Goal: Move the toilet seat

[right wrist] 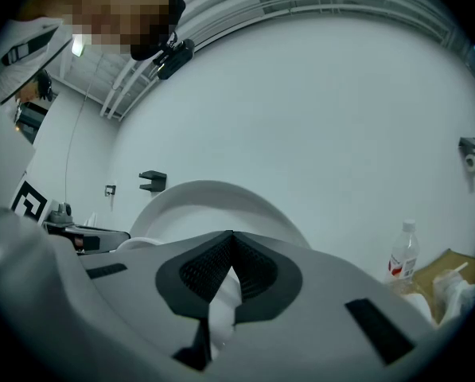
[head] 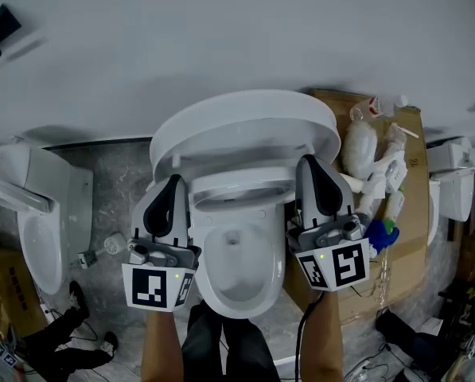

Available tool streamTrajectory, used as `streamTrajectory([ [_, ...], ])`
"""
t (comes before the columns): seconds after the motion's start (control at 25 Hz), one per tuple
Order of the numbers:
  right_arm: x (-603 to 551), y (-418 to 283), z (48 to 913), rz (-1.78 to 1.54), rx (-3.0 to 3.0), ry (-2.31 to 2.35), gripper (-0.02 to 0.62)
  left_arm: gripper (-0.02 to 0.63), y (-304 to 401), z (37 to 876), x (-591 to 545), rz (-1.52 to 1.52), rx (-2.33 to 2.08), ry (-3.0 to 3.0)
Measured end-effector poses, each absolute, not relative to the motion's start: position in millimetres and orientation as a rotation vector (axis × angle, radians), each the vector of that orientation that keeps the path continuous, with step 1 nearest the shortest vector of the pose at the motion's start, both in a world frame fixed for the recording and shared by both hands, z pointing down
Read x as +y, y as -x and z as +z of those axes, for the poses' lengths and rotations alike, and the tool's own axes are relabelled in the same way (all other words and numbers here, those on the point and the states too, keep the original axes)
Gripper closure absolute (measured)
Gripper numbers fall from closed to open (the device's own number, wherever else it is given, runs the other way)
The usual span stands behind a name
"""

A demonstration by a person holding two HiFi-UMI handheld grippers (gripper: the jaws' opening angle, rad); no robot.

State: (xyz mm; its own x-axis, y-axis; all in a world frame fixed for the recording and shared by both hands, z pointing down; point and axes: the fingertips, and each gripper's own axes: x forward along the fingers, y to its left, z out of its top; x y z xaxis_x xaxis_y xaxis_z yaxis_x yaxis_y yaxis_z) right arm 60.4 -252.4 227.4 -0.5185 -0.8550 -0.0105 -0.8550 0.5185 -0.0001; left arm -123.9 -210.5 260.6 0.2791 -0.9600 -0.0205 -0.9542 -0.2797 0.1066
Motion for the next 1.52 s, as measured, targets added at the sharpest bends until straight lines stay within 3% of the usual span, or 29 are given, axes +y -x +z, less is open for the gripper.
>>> streamTrajectory([
  [0.68, -217, -60, 218, 0.186, 2.825, 1.618, 0.583, 0.597, 116, 250, -192, -0.072, -1.82, -2.57],
  [1.12, -152, -76, 225, 0.118, 2.84, 1.633, 0.583, 0.597, 90, 239, -142, -0.098, -1.644, -2.66],
  [1.52, -83, -76, 267, 0.011, 2.852, 1.593, 0.584, 0.597, 56, 283, -81, -0.048, -1.51, -2.699],
])
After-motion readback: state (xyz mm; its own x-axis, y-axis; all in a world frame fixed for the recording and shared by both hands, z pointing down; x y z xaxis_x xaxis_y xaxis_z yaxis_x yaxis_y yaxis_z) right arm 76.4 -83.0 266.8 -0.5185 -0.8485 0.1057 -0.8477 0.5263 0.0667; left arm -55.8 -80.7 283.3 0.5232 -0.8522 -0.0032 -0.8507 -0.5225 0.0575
